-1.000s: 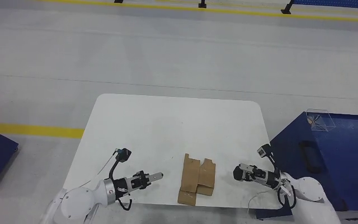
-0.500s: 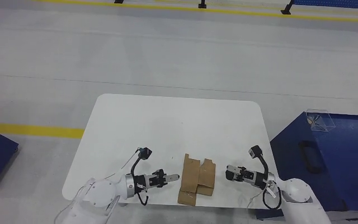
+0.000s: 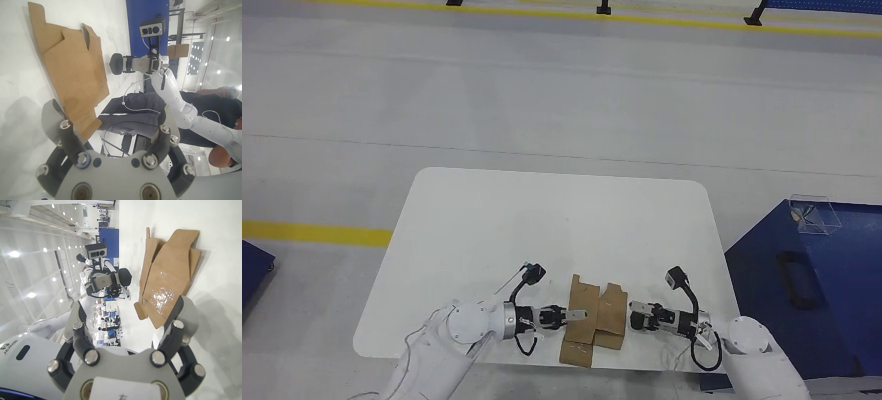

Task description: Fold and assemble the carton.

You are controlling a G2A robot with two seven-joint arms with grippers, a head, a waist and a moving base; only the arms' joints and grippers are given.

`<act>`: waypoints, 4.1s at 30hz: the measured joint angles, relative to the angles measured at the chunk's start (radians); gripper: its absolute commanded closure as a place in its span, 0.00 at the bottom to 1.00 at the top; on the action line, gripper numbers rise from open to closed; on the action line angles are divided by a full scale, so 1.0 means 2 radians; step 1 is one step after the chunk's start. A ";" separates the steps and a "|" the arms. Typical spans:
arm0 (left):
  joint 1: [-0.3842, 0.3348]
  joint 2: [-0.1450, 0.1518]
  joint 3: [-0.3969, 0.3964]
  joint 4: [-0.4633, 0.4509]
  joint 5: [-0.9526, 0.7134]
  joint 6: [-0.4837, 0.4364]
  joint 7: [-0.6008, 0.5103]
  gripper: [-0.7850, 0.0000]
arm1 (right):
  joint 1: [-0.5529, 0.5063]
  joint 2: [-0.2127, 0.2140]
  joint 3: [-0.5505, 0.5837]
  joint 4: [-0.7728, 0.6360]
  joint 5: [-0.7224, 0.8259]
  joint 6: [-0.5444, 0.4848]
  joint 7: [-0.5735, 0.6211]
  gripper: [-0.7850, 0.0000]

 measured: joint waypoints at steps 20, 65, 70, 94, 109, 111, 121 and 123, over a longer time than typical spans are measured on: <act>-0.073 -0.045 0.080 0.135 -0.030 -0.007 0.008 0.77 | 0.019 -0.003 -0.042 0.039 0.006 -0.022 -0.004 0.00; -0.051 -0.023 -0.031 0.230 -0.152 -0.156 -0.013 0.00 | -0.073 0.035 0.080 -0.384 0.098 -0.033 -0.020 1.00; -0.051 -0.023 -0.031 0.230 -0.152 -0.156 -0.013 0.00 | -0.075 0.035 0.083 -0.530 0.069 -0.004 -0.070 1.00; -0.051 -0.023 -0.031 0.230 -0.152 -0.156 -0.013 0.00 | -0.006 0.014 -0.073 -0.401 0.554 0.345 0.019 1.00; -0.051 -0.023 -0.031 0.230 -0.152 -0.156 -0.013 0.00 | 0.056 -0.042 -0.310 -0.289 1.229 0.689 -0.236 1.00; -0.051 -0.023 -0.031 0.230 -0.152 -0.156 -0.013 0.00 | 0.051 -0.042 -0.304 -0.292 1.233 0.694 -0.247 1.00; -0.051 -0.023 -0.031 0.230 -0.152 -0.156 -0.013 0.00 | -0.009 -0.031 -0.146 -0.362 0.821 0.517 -0.063 1.00; -0.051 -0.023 -0.031 0.230 -0.152 -0.156 -0.013 0.00 | -0.020 -0.027 -0.117 -0.368 0.701 0.429 -0.003 1.00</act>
